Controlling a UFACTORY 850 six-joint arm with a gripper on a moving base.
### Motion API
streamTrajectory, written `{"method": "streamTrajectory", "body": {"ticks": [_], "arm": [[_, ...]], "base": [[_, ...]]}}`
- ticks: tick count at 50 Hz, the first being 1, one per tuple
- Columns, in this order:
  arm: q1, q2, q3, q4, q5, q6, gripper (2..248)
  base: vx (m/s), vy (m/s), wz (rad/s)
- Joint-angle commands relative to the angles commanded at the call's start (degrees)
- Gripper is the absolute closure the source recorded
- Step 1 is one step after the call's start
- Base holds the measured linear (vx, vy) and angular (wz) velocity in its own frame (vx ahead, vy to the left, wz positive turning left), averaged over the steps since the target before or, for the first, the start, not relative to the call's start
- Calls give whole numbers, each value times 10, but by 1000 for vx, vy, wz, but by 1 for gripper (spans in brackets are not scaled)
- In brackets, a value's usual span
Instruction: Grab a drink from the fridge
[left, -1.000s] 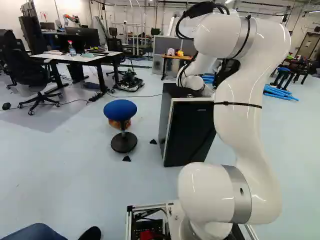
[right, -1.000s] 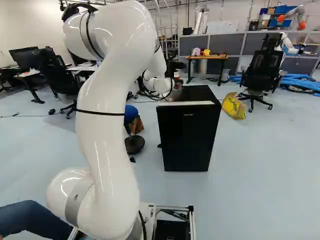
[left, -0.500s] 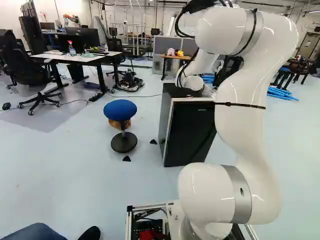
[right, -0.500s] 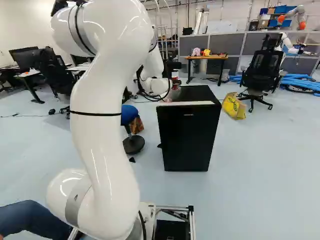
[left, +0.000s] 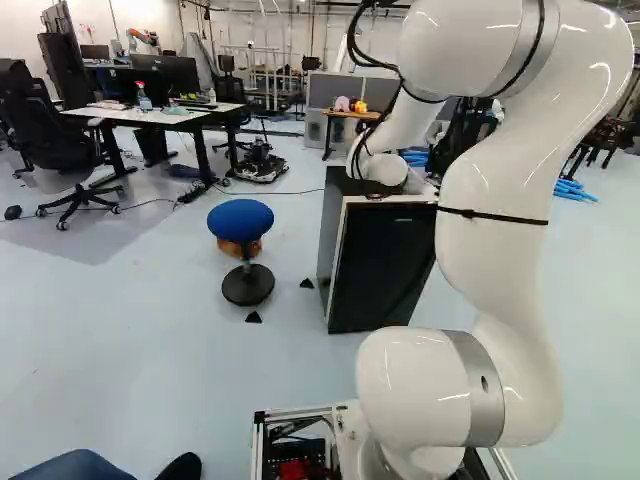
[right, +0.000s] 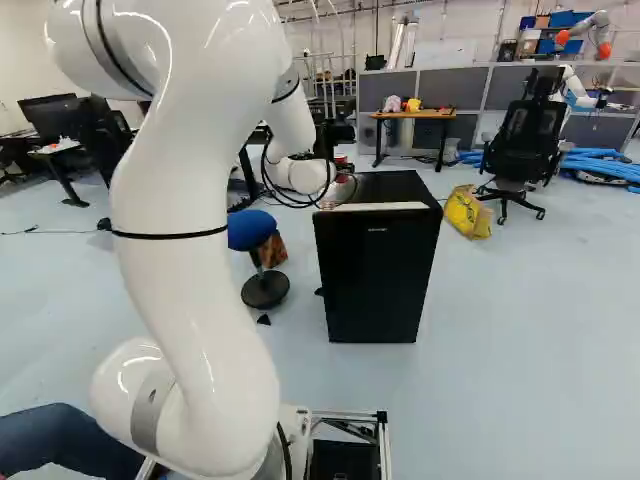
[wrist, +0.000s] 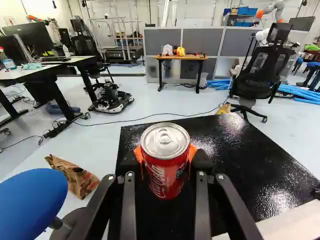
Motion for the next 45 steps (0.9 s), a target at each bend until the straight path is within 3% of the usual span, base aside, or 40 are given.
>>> {"method": "streamTrajectory", "body": {"ticks": [45], "arm": [[49, 190, 252, -2, 40, 0, 150]], "base": [[0, 0, 0]]}}
